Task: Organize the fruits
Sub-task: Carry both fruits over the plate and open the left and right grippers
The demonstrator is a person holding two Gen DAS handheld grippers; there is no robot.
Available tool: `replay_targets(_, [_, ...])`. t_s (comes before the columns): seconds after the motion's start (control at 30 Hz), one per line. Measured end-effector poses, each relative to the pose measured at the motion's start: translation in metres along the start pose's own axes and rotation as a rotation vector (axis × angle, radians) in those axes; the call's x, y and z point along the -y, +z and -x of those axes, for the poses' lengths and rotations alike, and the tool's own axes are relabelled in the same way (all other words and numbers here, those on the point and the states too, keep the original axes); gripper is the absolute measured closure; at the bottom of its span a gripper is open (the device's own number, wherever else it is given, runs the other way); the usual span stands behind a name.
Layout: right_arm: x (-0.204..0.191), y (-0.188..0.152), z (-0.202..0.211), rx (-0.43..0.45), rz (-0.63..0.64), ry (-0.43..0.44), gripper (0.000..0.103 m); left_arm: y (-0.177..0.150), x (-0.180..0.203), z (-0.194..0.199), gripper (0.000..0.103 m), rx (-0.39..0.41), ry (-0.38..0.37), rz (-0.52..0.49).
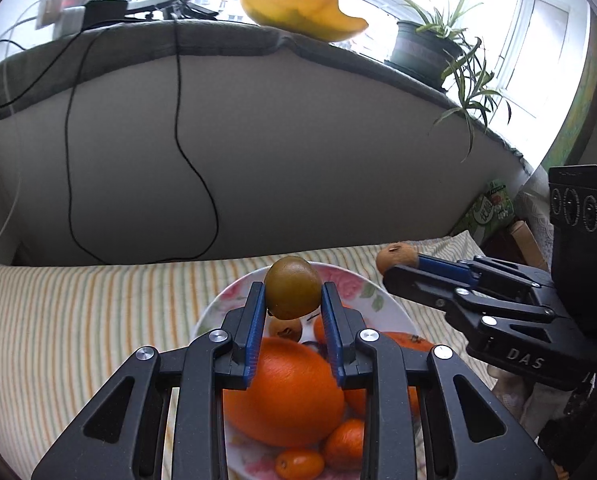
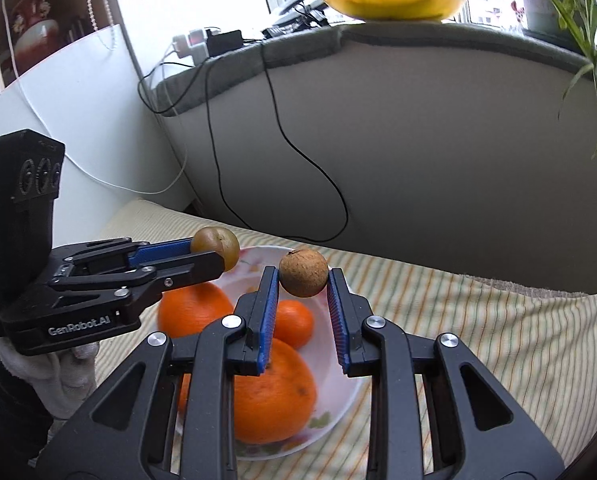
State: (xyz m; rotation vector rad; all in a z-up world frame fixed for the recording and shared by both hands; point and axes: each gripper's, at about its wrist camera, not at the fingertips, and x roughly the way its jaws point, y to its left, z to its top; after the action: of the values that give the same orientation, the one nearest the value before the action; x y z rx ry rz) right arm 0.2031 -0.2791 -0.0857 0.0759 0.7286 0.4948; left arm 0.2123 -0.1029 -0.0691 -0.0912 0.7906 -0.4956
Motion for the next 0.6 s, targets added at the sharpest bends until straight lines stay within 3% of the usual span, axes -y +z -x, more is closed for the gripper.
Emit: replay_targets(0.6, [0.014, 0.001, -0.019, -0.05, -0.041, 0.011, 0.077, 0.003, 0.01, -0.01, 0.077, -0.018, 0.006, -0.023])
